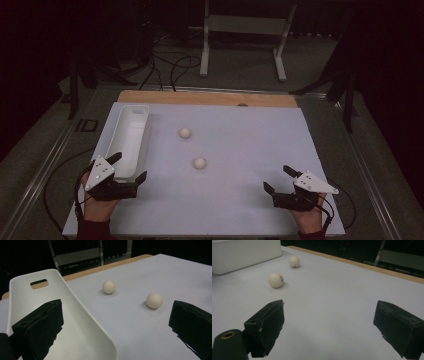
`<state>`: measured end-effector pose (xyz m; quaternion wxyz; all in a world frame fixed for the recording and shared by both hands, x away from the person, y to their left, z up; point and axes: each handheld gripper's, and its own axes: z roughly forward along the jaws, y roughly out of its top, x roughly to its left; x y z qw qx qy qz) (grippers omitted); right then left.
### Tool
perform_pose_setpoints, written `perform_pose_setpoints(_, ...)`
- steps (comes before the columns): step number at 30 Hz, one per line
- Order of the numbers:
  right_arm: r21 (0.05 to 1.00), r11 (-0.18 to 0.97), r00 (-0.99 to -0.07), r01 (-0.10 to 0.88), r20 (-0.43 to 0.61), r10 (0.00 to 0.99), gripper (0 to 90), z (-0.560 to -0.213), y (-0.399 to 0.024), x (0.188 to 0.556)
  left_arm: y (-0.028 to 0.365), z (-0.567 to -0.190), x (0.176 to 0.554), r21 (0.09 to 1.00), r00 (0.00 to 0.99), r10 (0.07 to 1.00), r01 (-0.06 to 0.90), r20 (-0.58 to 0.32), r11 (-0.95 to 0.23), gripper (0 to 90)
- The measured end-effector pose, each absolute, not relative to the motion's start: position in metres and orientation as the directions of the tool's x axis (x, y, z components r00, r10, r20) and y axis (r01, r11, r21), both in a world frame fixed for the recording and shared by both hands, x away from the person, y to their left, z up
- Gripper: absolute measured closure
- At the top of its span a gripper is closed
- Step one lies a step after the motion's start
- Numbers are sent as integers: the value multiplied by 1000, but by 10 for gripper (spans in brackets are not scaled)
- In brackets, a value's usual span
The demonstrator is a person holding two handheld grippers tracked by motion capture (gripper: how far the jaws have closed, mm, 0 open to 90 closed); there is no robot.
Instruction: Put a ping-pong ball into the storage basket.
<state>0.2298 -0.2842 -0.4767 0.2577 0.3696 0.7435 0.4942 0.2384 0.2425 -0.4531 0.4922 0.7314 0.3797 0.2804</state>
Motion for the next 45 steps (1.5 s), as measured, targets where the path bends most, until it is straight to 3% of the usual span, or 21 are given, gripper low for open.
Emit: perform_pose_setpoints(45, 926, 241, -586, 290, -27, 810, 94, -478, -280, 229, 216, -451, 248, 934, 586, 810, 277, 21, -224, 2)
